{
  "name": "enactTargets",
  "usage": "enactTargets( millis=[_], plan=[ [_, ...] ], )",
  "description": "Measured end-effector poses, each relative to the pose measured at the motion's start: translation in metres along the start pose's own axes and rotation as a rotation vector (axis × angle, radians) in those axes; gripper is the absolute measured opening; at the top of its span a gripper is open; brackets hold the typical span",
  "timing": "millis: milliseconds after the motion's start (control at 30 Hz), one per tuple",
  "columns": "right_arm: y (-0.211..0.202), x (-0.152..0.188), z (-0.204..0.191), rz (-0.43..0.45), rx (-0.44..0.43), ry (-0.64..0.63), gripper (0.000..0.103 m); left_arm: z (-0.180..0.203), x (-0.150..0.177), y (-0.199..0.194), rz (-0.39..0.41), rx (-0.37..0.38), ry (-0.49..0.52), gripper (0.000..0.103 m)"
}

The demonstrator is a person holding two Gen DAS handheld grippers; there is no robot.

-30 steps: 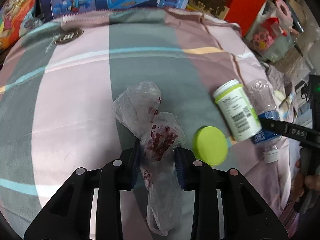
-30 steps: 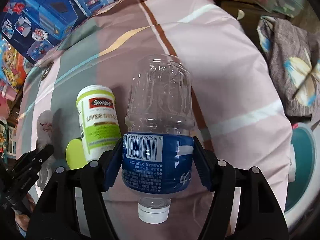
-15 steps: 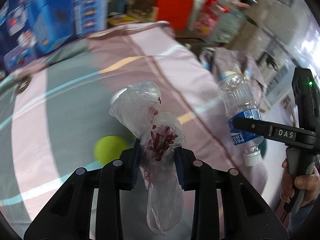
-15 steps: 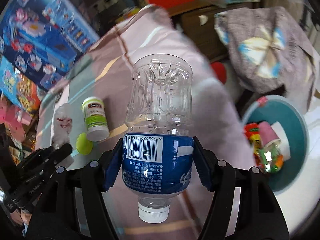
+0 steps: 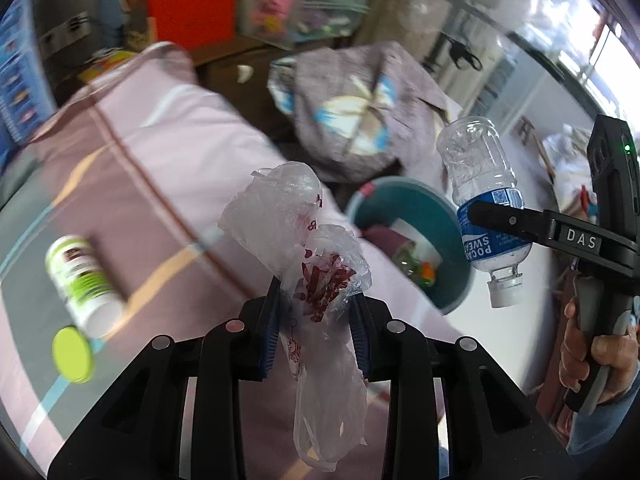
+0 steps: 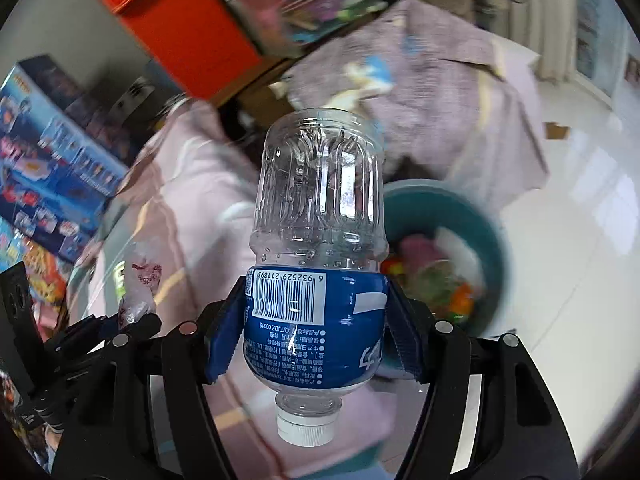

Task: Collect trash
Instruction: 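Carry the bottle and plastic bags over the teal bin, then open both tools to drop the bottle and bags into the bin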

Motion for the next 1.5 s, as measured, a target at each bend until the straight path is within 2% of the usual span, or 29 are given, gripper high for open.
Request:
enactTargets(
  millis=[233,567,667,700,733,1100,1300,1500],
  plan=[
    [0.0,0.007,0.064,-0.008,0.051,0.082,0.063,0.049,-0.006,0.034,-0.055,0.025,0.066,0.032],
    [0.008,0.012,0.104,-0.038,0.075,0.135,0.063,0.111,-0.019,0.087,-0.134,0.068,0.137,0.032],
    [0.01,0.012,0.112,-0.049,0.085,0.136,0.063,0.122,-0.022,0.102,-0.155,0.078,0.136,0.038],
    [0.011,0.012,0.114,-0.052,0.089,0.138,0.063,0.124,-0.023,0.106,-0.159,0.075,0.135,0.048],
    [0.011,0.012,0.116,-0.054,0.09,0.14,0.063,0.125,-0.025,0.109,-0.152,0.072,0.134,0.055],
    [0.027,0.008,0.111,-0.079,0.085,0.13,0.063,0.103,-0.029,0.106,-0.128,0.047,0.074,0.087],
    [0.037,0.007,0.096,-0.097,0.063,0.111,0.064,0.091,-0.026,0.097,-0.122,0.049,0.046,0.093],
    [0.033,0.006,0.091,-0.089,0.081,0.106,0.072,0.082,-0.02,0.09,-0.123,0.054,0.026,0.094]
  ],
)
Point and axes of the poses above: each gripper's, at about its wrist camera, not at the fingertips, and y roughly the way its jaws point, z to its right, x to its underside, the point moved 8 cm from there along y, roughly the way its jaws point, and after that the axes turned 9 degrees about -y, right-handed, at the moved point
